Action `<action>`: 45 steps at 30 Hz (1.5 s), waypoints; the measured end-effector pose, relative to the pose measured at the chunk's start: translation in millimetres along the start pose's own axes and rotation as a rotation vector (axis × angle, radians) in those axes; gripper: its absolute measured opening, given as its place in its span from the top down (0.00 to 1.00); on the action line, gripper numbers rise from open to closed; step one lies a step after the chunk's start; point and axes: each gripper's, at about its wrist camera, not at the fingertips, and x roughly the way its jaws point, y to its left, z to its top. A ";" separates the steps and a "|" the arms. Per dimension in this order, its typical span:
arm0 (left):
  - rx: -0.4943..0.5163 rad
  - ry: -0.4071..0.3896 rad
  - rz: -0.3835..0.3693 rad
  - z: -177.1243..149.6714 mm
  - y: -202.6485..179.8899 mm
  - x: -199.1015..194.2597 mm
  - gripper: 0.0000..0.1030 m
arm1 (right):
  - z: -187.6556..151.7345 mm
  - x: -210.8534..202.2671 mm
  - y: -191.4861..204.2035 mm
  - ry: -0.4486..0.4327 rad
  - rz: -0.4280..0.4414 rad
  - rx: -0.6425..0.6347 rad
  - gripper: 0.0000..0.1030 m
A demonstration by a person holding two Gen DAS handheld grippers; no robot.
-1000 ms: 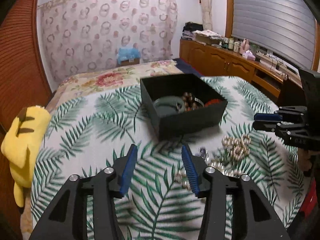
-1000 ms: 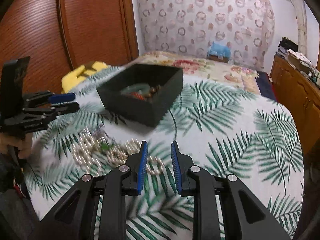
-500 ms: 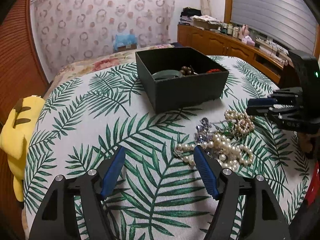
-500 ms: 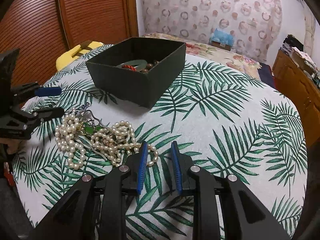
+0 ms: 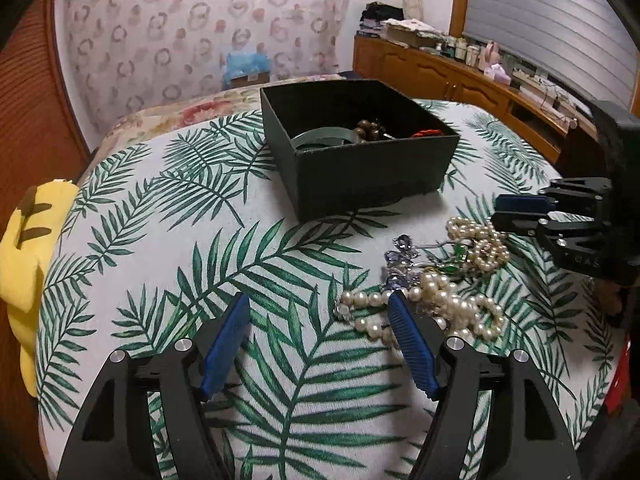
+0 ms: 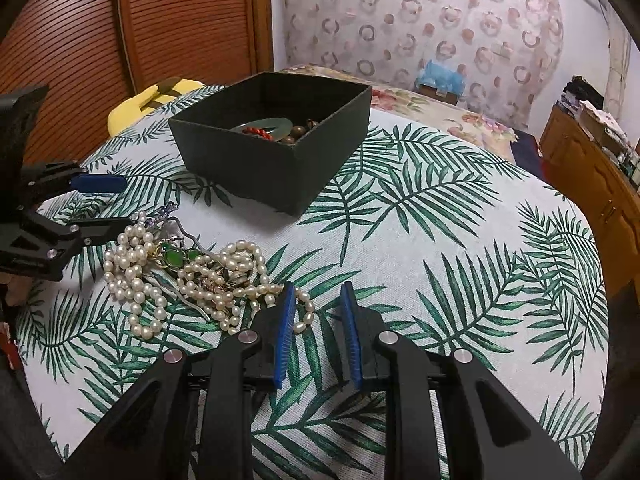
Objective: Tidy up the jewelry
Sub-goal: 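Withdraw both grippers from the box back over the pearl necklaces, then grasp a pearl necklace with the left gripper and lift it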
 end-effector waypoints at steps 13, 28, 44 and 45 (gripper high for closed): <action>0.044 0.030 0.083 -9.4 13.7 -5.6 0.47 | -0.4 0.3 0.1 -0.001 -0.002 0.001 0.77; 0.068 0.008 -0.007 -10.3 -3.9 -8.0 0.93 | -0.6 0.2 -0.2 -0.002 -0.001 0.002 0.77; 0.072 -0.280 -0.065 25.0 -25.9 -111.0 0.93 | -0.8 0.2 0.0 -0.002 -0.001 0.001 0.77; 0.071 -0.288 -0.067 27.1 -25.5 -114.2 0.93 | -0.9 0.3 0.0 -0.002 -0.001 0.001 0.77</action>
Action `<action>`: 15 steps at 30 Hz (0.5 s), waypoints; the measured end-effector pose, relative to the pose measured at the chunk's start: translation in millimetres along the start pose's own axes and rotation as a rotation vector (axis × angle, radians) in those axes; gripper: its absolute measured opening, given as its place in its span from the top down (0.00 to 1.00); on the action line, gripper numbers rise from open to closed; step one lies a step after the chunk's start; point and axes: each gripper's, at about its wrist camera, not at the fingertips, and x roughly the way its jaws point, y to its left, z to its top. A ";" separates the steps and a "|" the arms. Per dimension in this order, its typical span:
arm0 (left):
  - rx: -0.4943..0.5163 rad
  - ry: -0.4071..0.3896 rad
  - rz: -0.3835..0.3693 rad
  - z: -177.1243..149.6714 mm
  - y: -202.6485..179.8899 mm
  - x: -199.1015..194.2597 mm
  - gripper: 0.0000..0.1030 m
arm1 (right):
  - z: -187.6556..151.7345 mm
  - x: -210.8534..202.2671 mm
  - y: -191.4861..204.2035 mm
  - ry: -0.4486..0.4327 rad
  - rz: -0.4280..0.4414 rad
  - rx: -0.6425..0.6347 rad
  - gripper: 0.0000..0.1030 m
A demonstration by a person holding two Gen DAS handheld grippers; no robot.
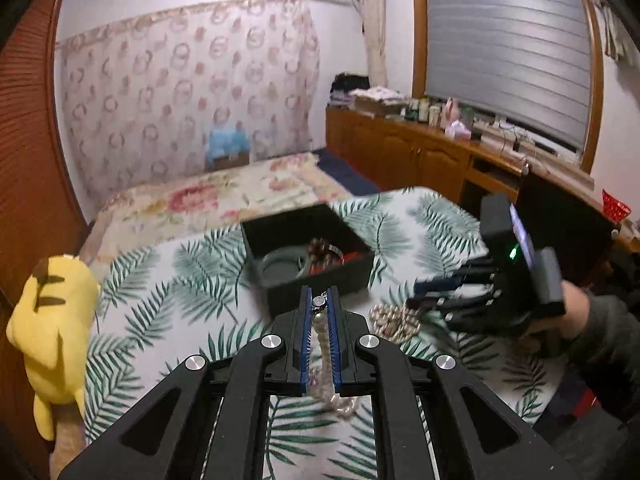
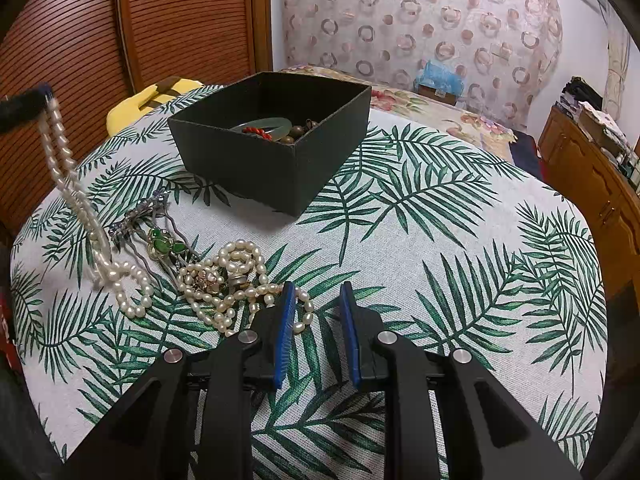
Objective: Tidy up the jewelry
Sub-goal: 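Grasp a pearl necklace with the left gripper and lift it, then grasp a second pearl strand with the right gripper while the left gripper lifts its necklace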
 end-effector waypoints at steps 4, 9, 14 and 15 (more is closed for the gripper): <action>-0.005 -0.048 -0.003 16.8 1.4 -12.9 0.93 | 0.3 -0.1 0.3 0.000 0.000 0.000 0.77; 0.015 -0.094 0.017 31.4 -0.2 -23.1 0.93 | 0.3 -0.1 0.3 0.000 0.000 -0.001 0.77; 0.012 -0.106 0.027 38.8 2.2 -19.3 0.93 | 1.2 0.0 -4.1 0.001 0.021 0.016 0.95; 0.010 -0.107 0.028 40.0 3.3 -18.0 0.93 | 1.2 -0.1 -4.3 0.000 0.028 0.018 0.95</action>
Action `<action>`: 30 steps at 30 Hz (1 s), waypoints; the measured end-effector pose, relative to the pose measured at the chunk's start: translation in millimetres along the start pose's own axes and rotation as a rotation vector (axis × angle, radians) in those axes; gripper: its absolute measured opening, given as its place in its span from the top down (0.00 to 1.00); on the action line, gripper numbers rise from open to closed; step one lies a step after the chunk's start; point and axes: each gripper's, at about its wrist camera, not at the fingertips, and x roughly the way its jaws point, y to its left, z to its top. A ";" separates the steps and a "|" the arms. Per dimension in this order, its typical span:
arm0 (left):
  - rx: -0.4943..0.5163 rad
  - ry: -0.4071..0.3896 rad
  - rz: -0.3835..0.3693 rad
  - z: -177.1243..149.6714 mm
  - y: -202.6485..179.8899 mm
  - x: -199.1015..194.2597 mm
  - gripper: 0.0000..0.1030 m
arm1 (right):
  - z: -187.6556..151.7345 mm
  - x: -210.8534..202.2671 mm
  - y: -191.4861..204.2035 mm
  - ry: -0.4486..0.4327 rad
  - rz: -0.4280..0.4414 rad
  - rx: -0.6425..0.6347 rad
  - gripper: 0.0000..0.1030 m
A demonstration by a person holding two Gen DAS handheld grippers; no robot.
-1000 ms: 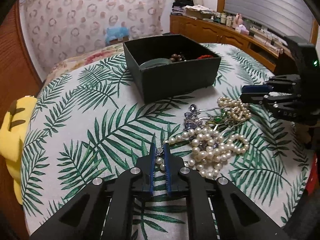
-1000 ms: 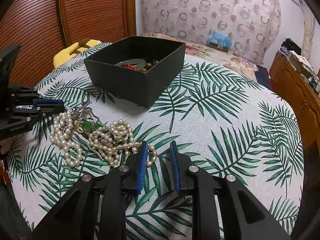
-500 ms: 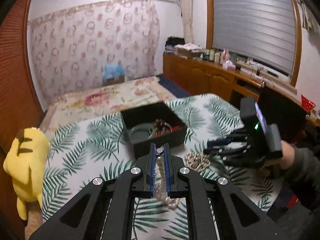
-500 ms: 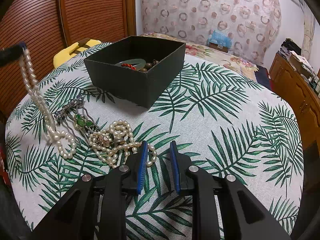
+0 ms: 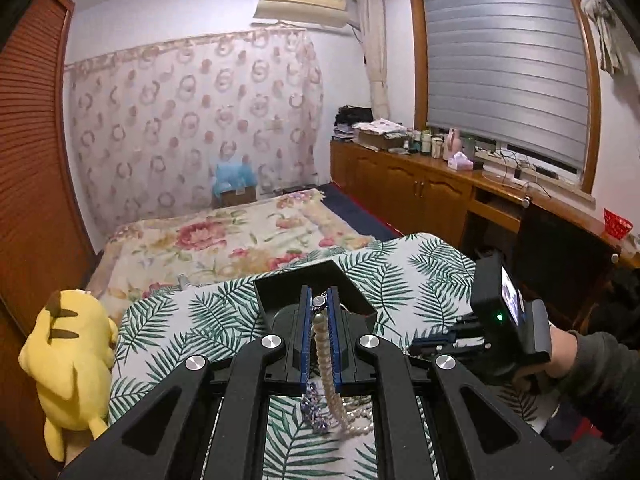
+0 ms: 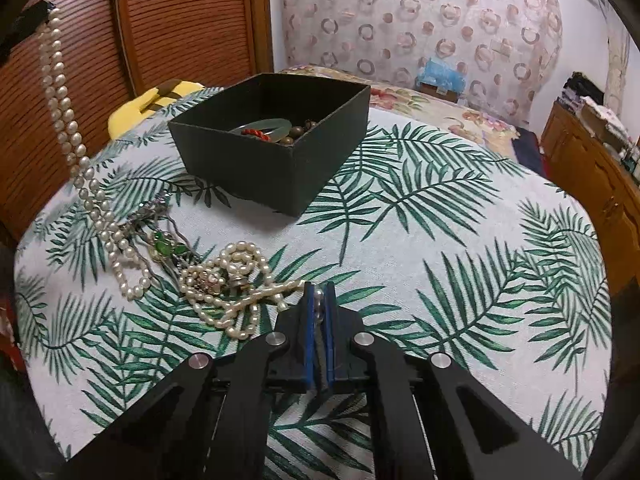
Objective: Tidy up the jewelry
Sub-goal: 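Grasp a second pearl strand with the right gripper while the left gripper lifts its necklace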
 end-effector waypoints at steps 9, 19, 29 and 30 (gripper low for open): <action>-0.009 -0.027 0.019 14.4 9.5 1.8 0.93 | 20.5 -45.7 18.0 -0.119 0.010 -0.055 0.95; 0.016 -0.091 0.026 42.5 3.2 -10.4 0.93 | 69.6 -107.7 35.0 -0.272 -0.019 -0.123 0.95; 0.014 -0.113 0.023 57.4 2.3 -10.8 0.93 | 104.9 -144.1 40.8 -0.375 -0.041 -0.157 0.95; 0.013 -0.114 0.023 59.4 1.8 -9.7 0.93 | 107.9 -146.8 40.5 -0.382 -0.044 -0.159 0.95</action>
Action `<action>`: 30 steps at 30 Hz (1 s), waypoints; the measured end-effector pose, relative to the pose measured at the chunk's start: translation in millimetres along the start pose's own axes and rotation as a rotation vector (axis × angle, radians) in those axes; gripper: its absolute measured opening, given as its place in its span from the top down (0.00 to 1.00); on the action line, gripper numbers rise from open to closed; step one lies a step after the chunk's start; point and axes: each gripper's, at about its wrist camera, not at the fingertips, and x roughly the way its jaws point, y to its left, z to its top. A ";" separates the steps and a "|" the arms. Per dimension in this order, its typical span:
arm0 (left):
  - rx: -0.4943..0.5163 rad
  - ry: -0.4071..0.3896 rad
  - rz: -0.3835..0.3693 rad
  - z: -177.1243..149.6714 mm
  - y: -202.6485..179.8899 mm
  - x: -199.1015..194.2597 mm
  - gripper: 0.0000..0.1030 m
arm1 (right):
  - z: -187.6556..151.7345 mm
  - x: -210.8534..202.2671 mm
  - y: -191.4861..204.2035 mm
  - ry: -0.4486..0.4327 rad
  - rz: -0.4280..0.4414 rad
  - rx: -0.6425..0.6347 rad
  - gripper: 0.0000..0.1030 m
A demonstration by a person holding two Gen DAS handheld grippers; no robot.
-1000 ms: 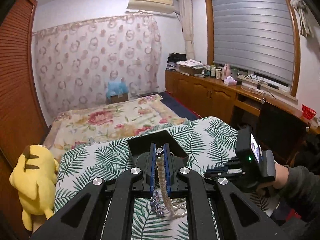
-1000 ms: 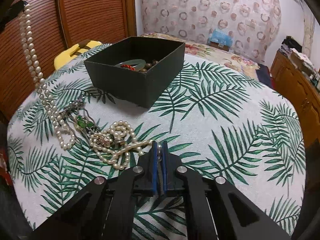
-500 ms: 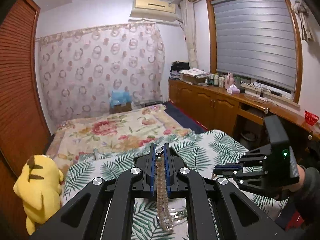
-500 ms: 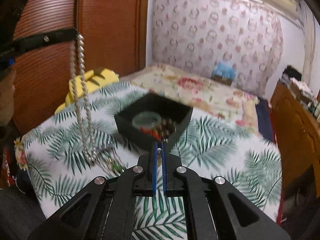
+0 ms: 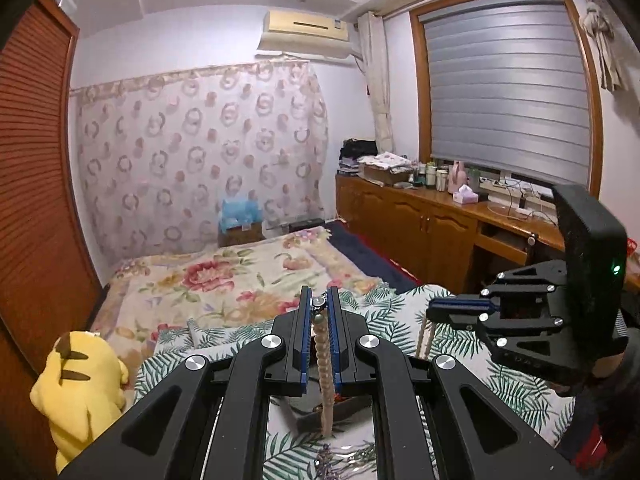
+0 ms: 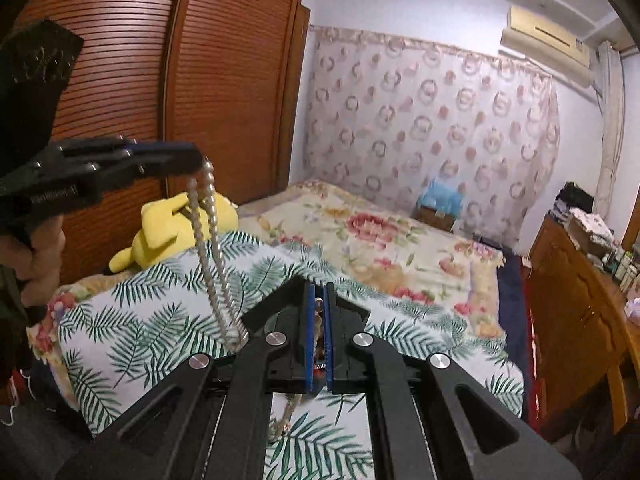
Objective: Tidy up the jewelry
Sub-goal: 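Grasp a second pearl strand with the right gripper while the left gripper lifts its necklace, then carry both pearl necklaces over the black box and open both grippers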
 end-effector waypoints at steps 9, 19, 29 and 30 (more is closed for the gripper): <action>0.019 -0.013 0.015 21.4 -5.5 15.4 0.93 | 30.1 -4.9 -15.9 -0.048 -0.035 -0.001 0.95; -0.052 0.015 0.023 34.5 14.4 52.9 0.93 | 52.7 -3.5 -37.2 -0.092 -0.068 0.015 0.95; -0.138 0.140 0.014 -1.9 38.0 106.9 0.93 | 63.2 7.9 -42.2 -0.091 -0.092 0.015 0.95; -0.141 0.146 0.015 -5.6 38.7 109.9 0.93 | 64.9 8.7 -42.1 -0.093 -0.093 0.015 0.95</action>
